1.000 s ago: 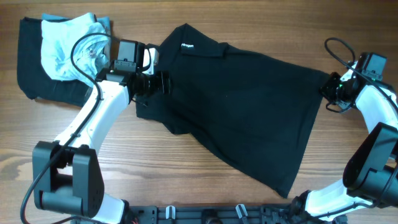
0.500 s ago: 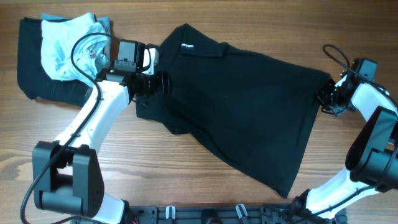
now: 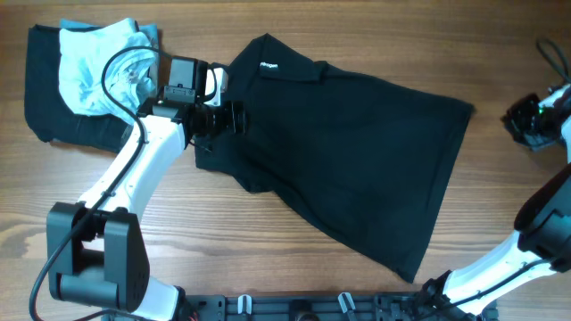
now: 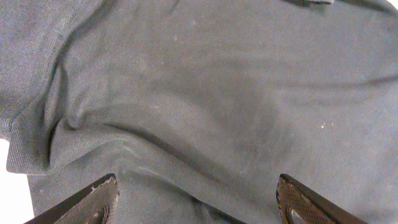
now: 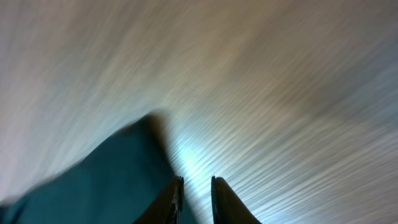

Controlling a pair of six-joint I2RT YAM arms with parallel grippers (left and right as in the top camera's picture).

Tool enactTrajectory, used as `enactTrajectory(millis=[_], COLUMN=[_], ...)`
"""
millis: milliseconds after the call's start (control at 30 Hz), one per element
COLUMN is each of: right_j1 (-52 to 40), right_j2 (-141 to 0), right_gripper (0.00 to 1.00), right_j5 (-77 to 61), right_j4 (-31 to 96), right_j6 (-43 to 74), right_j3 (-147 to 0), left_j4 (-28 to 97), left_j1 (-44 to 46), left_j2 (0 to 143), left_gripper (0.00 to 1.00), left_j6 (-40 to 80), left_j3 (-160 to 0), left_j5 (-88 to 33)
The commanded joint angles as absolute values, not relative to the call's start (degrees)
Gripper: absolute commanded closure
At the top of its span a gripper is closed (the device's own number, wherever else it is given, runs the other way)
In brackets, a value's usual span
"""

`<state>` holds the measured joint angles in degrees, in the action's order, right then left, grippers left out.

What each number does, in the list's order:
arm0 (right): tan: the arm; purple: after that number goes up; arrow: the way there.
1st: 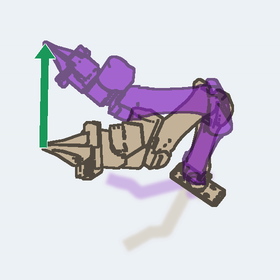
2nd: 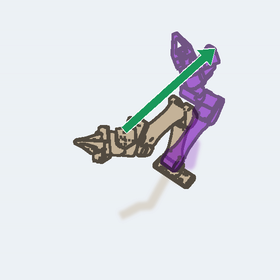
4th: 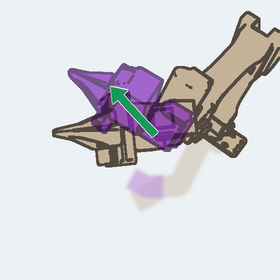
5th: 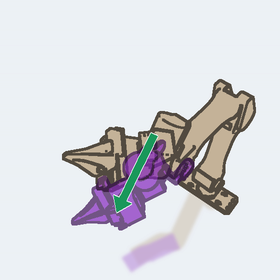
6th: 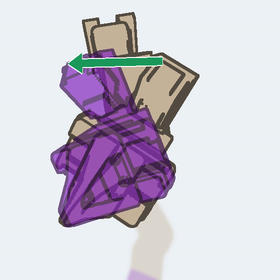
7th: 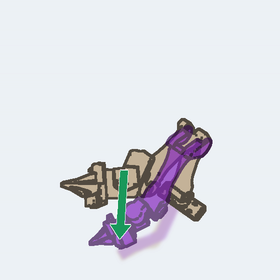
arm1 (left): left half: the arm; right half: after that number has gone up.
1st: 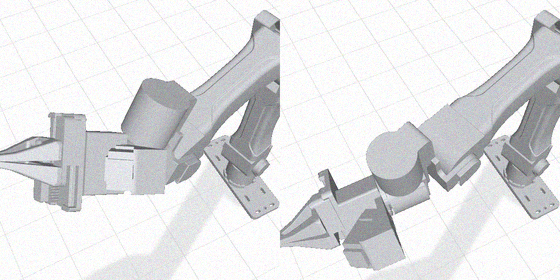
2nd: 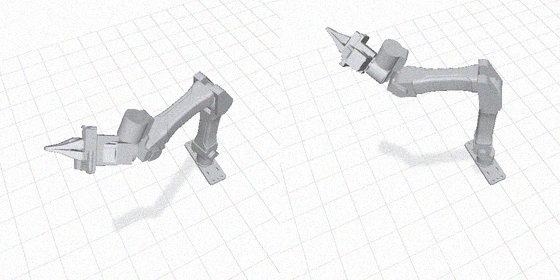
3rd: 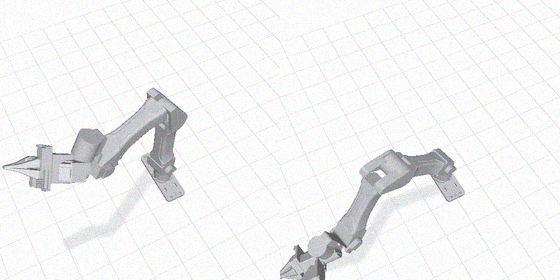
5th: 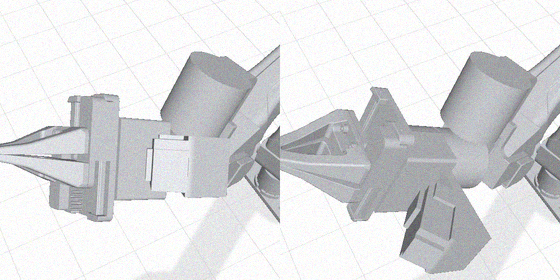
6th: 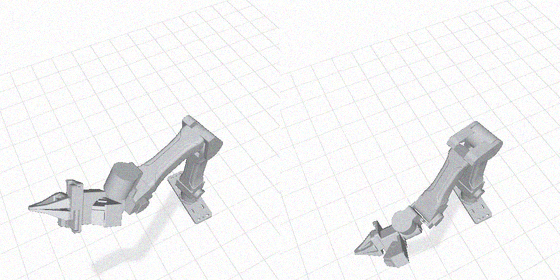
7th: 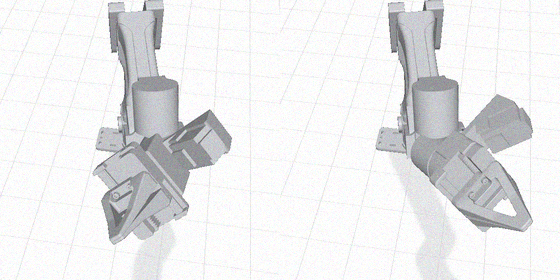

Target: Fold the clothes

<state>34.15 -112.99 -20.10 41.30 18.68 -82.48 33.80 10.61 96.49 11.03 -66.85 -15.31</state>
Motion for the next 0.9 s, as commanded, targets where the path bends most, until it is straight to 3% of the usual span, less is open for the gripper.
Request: enactTrajectory(millis=[0,133,267,433,600,867], right_j1=[28.80,21.15,18.61,24.14,32.34,34.20], right_j2=[-112.03,-112.12,-112.12,-112.14,-112.18,-112.07], right_gripper=[0.80,0.78,0.77,0.82,0.96,0.92], right_j5=[-27.09,-17.58,-10.50,-0.69,-2.17,-5.08], right_j4=[45.76,46.26,38.72,30.89,25.82,20.14], right_j6=[14.98,18.74,23.59,29.06,32.51,24.53], right_j3=[-81.97,-75.81,-68.38,-64.79,-64.79,-70.41], left_j4=[33.47,33.50,33.63,33.93,33.80,33.47], left_j1=[10.98,10.98,10.98,10.98,10.98,10.98], left_j2=[96.44,96.44,96.44,96.44,96.44,96.42], left_gripper=[0.20,0.19,0.19,0.19,0.19,0.11], left_j6=[10.70,10.70,10.70,10.70,10.70,10.70], left_j3=[-66.54,-66.54,-66.54,-66.54,-66.54,-66.57], left_j5=[-15.20,-15.18,-15.18,-15.18,-15.18,-15.20])
